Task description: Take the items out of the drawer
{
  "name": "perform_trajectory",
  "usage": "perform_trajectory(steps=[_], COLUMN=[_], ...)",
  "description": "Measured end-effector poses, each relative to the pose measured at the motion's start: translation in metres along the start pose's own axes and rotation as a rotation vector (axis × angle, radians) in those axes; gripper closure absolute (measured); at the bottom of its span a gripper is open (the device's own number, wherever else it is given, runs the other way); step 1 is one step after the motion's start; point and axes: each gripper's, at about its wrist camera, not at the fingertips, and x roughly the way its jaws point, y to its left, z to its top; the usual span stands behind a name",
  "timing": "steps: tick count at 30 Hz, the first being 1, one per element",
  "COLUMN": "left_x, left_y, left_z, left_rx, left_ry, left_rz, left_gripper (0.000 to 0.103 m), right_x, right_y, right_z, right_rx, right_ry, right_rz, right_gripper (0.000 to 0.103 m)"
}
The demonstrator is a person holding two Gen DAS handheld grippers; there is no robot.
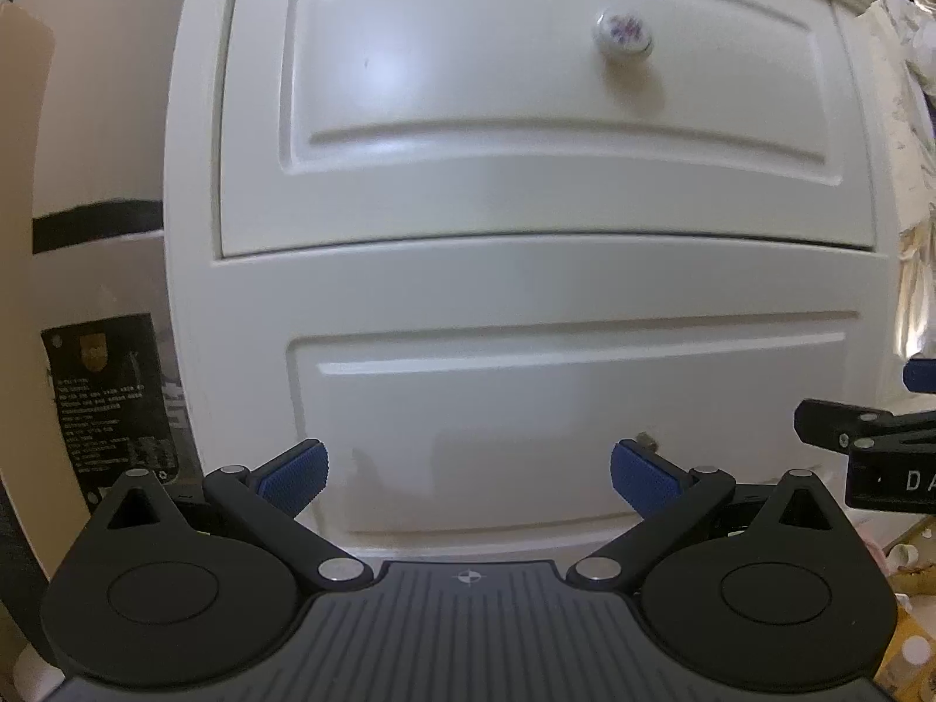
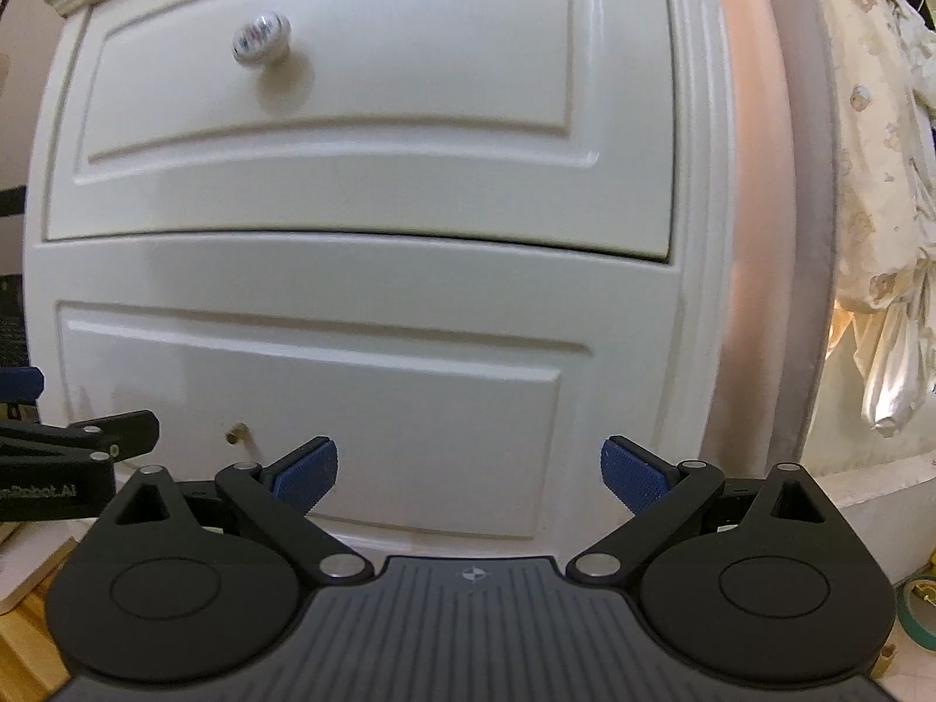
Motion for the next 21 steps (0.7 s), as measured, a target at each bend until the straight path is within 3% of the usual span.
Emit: perform_trajectory(steps=[9, 21], left_x=[-0.046, -0.138], left_y=[0.007, 0.002], left_z=[0.001, 0.016], left_rx=[0.004, -0.046], left_ry=[-0.04, -0.119], left_rz=[-0.012, -0.027], left_gripper=[0.0, 0.0], right_x=[-0.042, -0.126], right_y=[0.018, 0.034], right_z=[0.027, 0.017], right_rx=[0.006, 0.007], right_ry=[-0.04, -0.115], right_rz=[0.017, 0.052], right_gripper=[0.0, 0.0])
